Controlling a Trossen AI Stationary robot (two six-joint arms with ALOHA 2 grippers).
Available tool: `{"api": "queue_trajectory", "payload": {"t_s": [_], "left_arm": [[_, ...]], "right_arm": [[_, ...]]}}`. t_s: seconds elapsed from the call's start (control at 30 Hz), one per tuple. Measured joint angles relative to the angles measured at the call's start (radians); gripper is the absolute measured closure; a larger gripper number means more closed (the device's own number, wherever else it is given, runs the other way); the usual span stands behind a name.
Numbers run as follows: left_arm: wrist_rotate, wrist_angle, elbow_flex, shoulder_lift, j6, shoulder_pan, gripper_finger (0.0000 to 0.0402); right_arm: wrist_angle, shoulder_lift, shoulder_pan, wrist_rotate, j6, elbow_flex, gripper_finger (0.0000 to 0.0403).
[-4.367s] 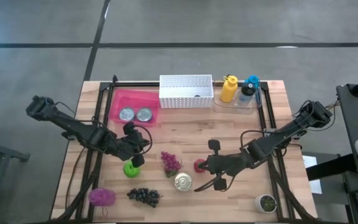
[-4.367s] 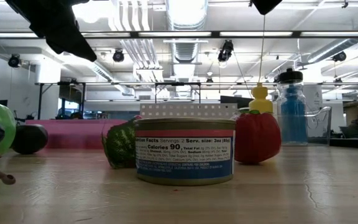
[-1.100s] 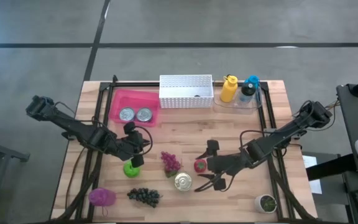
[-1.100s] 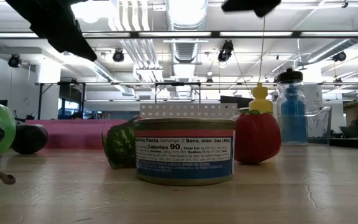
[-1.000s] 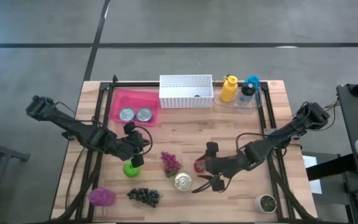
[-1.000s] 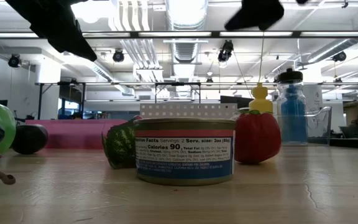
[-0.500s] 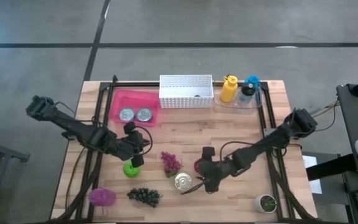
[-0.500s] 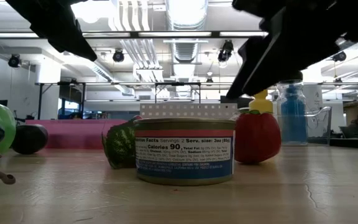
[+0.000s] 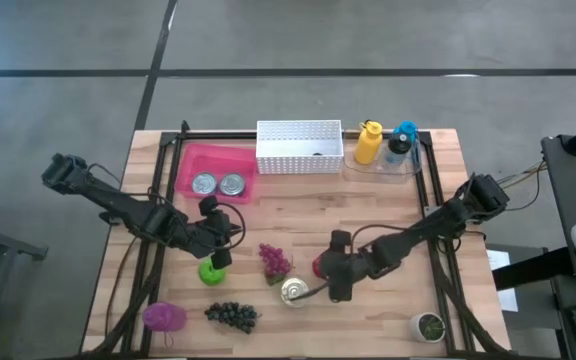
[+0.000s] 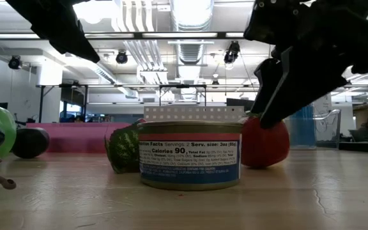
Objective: Pick & Place Food Item
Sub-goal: Put the red tomato into the white bin
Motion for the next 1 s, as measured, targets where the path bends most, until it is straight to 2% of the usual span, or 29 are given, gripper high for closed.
{"api": "queue_trajectory", "payload": {"t_s": [0.6, 1.0], "left_arm": [[0.0, 0.004, 0.0, 0.0, 0.0, 0.0, 0.0363], [0.0, 0.012, -0.001, 0.0, 0.0, 0.0, 0.0363]], "right_arm": [[0.001, -0.033, -0.004, 0.002, -0.025, -0.001, 0.0117], [-0.011, -0.035, -0.007, 0.001, -0.026, -0.017, 0.0102]]}}
